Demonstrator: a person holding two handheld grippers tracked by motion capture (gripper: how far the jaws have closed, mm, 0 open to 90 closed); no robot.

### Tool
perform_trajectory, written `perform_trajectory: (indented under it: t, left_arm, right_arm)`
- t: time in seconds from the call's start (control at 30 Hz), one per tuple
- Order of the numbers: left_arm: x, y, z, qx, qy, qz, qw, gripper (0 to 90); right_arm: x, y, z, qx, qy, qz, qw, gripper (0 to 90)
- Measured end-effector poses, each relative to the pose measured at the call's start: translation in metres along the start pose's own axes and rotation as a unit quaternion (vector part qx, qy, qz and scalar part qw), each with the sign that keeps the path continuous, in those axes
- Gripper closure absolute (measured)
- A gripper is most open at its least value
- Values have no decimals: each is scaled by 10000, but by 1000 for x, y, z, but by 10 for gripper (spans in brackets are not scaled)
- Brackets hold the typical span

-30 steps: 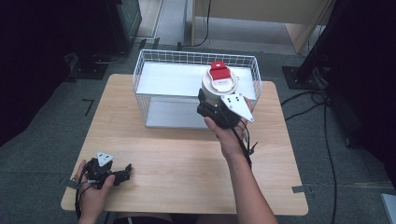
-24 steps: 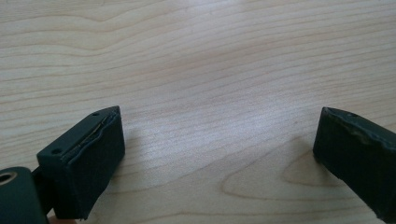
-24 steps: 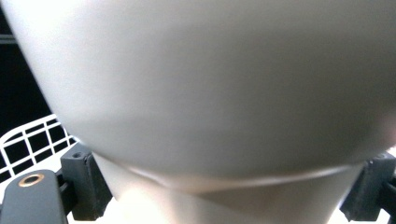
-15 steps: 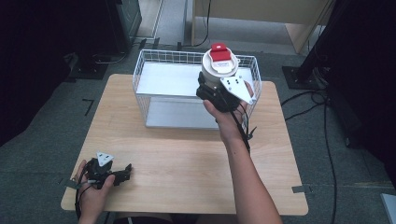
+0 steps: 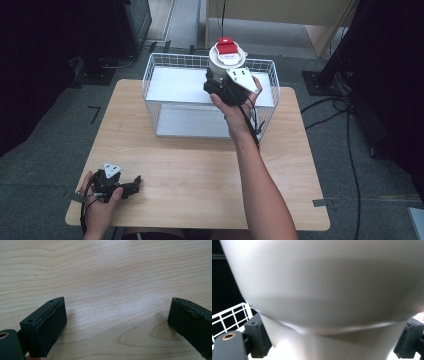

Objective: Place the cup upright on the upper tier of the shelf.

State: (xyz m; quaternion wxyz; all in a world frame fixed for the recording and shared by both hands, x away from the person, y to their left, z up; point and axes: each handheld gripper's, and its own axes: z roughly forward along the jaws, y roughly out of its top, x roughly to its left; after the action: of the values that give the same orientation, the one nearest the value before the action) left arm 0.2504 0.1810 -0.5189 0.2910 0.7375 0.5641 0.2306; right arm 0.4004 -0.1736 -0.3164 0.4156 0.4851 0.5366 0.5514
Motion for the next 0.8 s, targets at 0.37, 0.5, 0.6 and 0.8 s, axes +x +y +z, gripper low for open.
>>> perform_trajectory:
  t: [0.37,0.5,0.6,0.8]
  left_arm:
    - [0,0,0,-1,-5,-10,10000,26]
    - [0,0,0,-7,-5,-16,10000,25]
    - [0,0,0,3,-5,-6,10000,25]
    - [0,0,0,4,-4,-5,10000,25]
  right_arm:
    - [-3,-4,24,229,-111,-19,9997,112]
    - [-7,-4,29,287,-157,39,9995,112]
    - [-10,-6,32,337,-193,19,9992,112]
    - [-10,-8,30,290,-161,7,9994,112]
